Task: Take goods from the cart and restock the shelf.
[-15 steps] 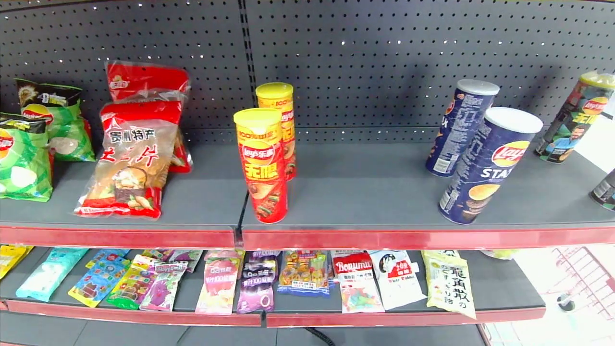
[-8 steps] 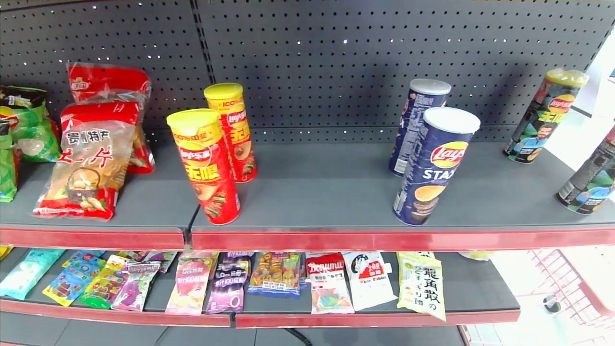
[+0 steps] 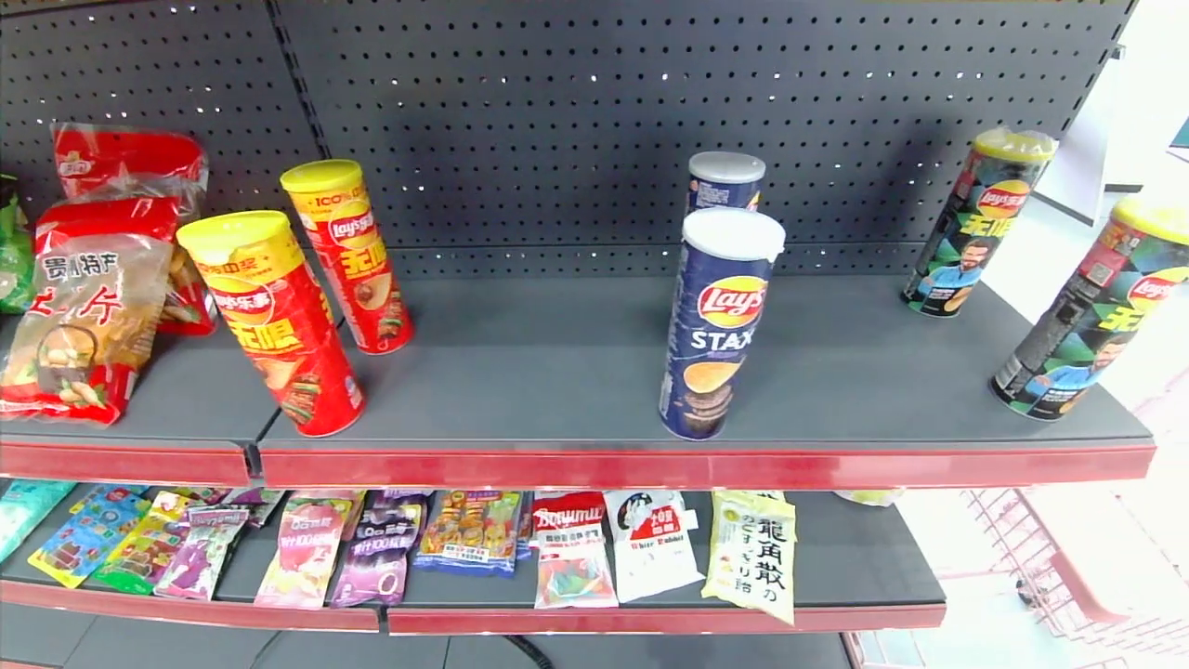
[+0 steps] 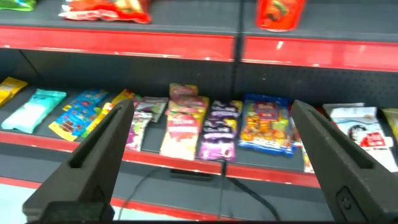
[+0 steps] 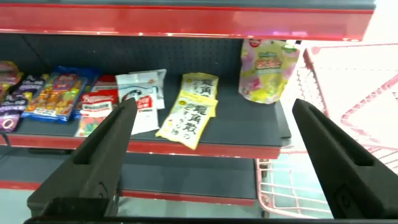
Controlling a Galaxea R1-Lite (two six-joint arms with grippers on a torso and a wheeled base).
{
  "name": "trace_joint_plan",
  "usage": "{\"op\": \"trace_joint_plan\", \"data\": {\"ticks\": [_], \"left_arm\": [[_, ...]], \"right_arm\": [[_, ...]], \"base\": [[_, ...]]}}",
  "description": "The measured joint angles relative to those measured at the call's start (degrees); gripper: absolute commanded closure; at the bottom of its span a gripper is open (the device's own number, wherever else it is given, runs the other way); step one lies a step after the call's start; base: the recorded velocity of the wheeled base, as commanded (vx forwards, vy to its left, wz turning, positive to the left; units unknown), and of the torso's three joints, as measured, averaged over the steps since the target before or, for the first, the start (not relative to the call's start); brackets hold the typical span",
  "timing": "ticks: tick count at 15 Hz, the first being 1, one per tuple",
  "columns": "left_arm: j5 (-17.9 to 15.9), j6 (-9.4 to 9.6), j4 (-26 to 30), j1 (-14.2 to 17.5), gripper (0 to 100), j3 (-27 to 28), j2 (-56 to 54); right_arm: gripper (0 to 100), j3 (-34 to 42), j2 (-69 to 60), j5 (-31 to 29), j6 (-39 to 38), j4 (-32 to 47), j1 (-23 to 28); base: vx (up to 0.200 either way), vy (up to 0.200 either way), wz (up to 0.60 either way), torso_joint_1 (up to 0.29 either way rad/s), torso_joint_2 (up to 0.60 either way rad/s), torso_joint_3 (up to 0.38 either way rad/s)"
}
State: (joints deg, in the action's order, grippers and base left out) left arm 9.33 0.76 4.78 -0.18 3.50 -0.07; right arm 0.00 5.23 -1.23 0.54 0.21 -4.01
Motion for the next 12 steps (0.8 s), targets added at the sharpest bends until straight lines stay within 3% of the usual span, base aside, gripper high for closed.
{"op": "trace_joint_plan", "data": {"ticks": [1, 10, 12], "left_arm": [[-0.02, -0.05, -0.02, 0.0, 0, 0.0, 0.0], [0.17, -0.02, -0.02, 0.0, 0, 0.02, 0.0], [0.3, -0.07, -0.05, 0.0, 0, 0.02, 0.0]], "right_arm": [[0, 0.0, 0.02, 0.01, 0.0, 0.0, -0.01], [0, 0.0, 0.04, 0.01, -0.02, 0.04, -0.01], [0, 0.0, 0.04, 0.01, -0.05, 0.06, 0.02]], "base": [[0.0, -0.2, 0.0, -0.002, 0.01, 0.002], [0.0, 0.0, 0.0, 0.0, 0.0, 0.0], [0.2, 0.0, 0.0, 0.002, 0.0, 0.0]]}}
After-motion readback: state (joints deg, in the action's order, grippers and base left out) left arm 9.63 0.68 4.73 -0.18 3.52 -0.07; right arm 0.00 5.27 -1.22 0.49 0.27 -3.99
